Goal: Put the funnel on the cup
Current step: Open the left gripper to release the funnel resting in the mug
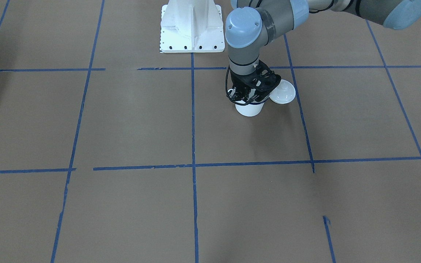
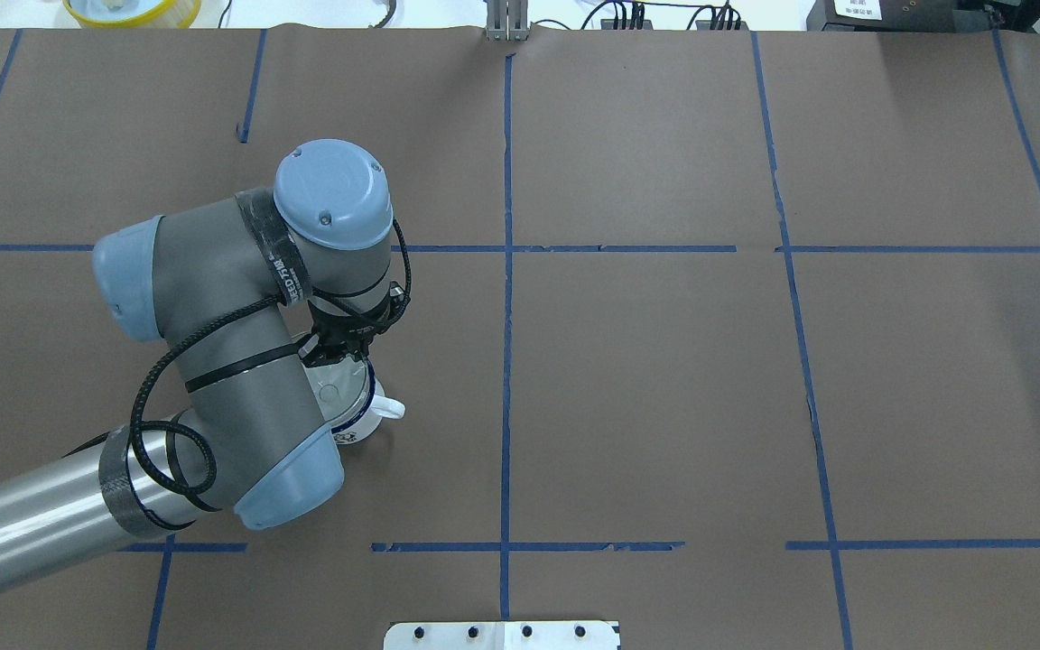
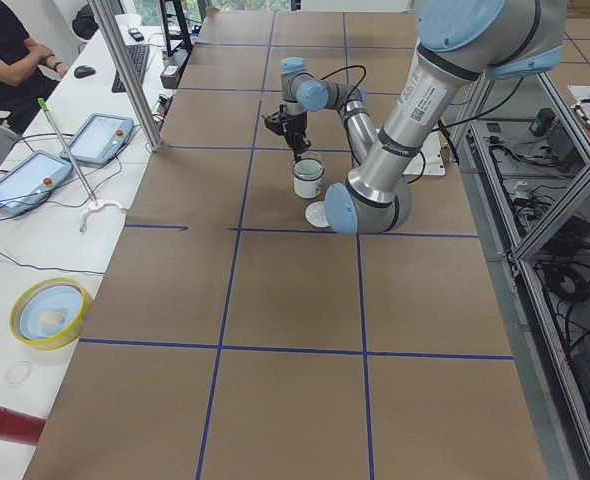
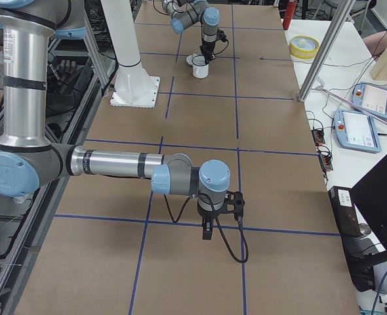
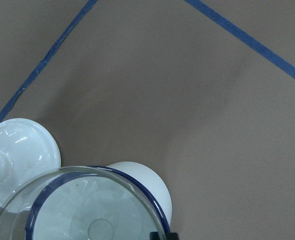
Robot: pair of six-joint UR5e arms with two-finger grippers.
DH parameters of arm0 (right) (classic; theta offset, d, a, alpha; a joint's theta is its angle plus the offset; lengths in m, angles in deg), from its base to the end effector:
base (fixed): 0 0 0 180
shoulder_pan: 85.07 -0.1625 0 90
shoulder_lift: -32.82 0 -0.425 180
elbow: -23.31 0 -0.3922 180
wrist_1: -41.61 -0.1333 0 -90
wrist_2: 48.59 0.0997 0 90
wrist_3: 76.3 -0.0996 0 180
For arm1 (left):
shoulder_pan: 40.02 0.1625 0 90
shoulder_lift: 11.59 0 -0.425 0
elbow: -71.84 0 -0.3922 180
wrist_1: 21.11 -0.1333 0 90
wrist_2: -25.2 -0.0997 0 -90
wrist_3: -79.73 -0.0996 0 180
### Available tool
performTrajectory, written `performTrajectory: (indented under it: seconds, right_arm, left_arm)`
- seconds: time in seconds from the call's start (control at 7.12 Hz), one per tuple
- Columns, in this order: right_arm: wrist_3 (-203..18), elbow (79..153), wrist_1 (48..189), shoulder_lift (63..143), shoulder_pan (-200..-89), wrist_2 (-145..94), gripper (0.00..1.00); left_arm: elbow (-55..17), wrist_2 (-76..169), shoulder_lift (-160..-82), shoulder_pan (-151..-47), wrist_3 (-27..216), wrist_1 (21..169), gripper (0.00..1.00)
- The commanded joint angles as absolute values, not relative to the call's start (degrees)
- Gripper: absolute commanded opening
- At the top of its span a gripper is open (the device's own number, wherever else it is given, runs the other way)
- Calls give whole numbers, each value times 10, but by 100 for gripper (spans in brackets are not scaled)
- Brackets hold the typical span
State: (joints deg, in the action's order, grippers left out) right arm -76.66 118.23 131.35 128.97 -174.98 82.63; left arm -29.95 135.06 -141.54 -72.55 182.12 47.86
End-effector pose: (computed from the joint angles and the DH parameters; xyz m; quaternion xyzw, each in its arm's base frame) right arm 0.0670 -0.4451 0.6701 -0.0093 -0.3520 0.0052 0.9360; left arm 0.4940 -0.4330 0.2100 -0.1181 0.2859 -0.3207 0.8953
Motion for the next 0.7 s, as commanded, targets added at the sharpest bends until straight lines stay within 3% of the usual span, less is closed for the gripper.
performTrajectory:
  seconds: [0.0,0.14,0.28,0.42,0.56]
  right_arm:
    - [-767,1182,1314,1290,-1750,826,100]
    - [-767,1182,1314,1290,-1750,826,100]
    - [-767,1182,1314,1290,-1750,826,100]
    - [-767,1182,1314,1290,-1750,826,100]
    - [-767,1182,1314,1290,-1750,826,100]
  left_arm:
    - [-299,1351,-1415,-726,1821,479,13]
    - [-299,1350,-1415,-725,1820,479,49]
    - [-300,1350,-1415,-725,1813,479,67]
    - [-300,1350,-1416,-726,1811,479,71]
    - [-300,1349,-1416,-725,1810,479,83]
